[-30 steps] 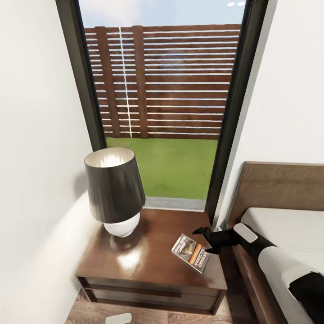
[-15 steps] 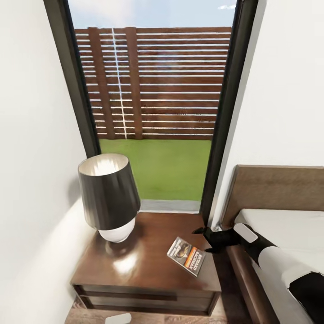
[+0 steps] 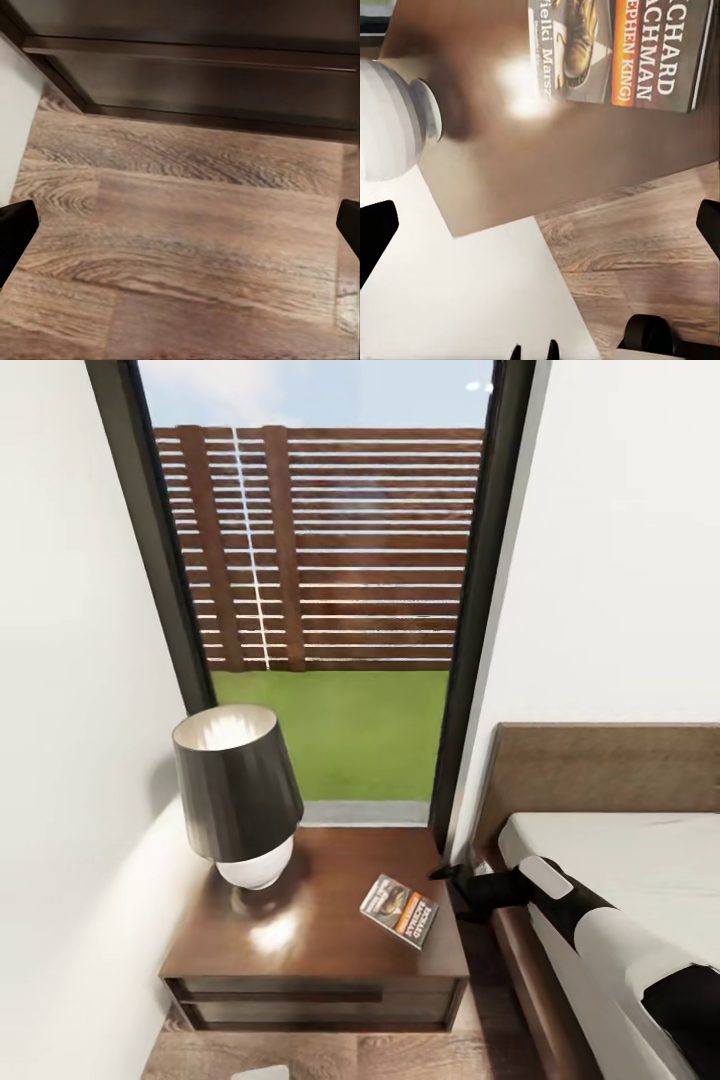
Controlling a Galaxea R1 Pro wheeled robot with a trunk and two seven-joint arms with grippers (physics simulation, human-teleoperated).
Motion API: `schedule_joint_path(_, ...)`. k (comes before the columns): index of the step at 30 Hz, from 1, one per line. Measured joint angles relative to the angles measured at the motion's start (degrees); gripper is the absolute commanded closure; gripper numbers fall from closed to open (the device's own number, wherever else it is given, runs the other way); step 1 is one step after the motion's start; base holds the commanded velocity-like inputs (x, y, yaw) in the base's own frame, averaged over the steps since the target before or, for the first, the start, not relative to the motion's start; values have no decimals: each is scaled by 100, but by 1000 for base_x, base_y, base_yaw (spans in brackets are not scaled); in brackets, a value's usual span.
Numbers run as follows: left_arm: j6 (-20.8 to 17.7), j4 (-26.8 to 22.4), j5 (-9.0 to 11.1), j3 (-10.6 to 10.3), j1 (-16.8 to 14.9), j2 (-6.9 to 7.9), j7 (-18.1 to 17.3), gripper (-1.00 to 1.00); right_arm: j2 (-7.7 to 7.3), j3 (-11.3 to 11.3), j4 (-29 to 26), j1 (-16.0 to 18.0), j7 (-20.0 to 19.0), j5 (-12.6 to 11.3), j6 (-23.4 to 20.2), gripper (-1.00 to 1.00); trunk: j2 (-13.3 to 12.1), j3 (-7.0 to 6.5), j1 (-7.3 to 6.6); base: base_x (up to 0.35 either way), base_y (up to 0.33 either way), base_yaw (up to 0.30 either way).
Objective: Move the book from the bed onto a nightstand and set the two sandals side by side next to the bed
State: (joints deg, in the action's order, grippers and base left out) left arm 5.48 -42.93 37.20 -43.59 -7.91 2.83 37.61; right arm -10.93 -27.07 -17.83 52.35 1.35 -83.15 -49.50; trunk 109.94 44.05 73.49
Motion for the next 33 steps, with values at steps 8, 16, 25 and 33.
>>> schedule_joint_path(8, 0, 14, -2, 0, 0, -16, 0, -100, 0, 4, 4, 0, 0, 0, 0, -100, -321, -144, -176, -335, 0, -1)
schedule_joint_path(16, 0, 16, -1, 0, 0, -18, -1, -100, 0, 1, 3, 0, 0, 0, 4, -100, -642, -287, -351, -338, 0, 0)
schedule_joint_path(25, 0, 16, 2, 0, 0, -18, -1, -100, 0, 0, 3, 0, 0, 0, 8, -100, -1003, -449, -549, -339, 0, 0)
schedule_joint_path(33, 0, 16, 4, 1, 0, -18, -1, -100, 0, 0, -1, 0, 0, 0, 9, -100, -1324, -593, -725, -339, 0, 0)
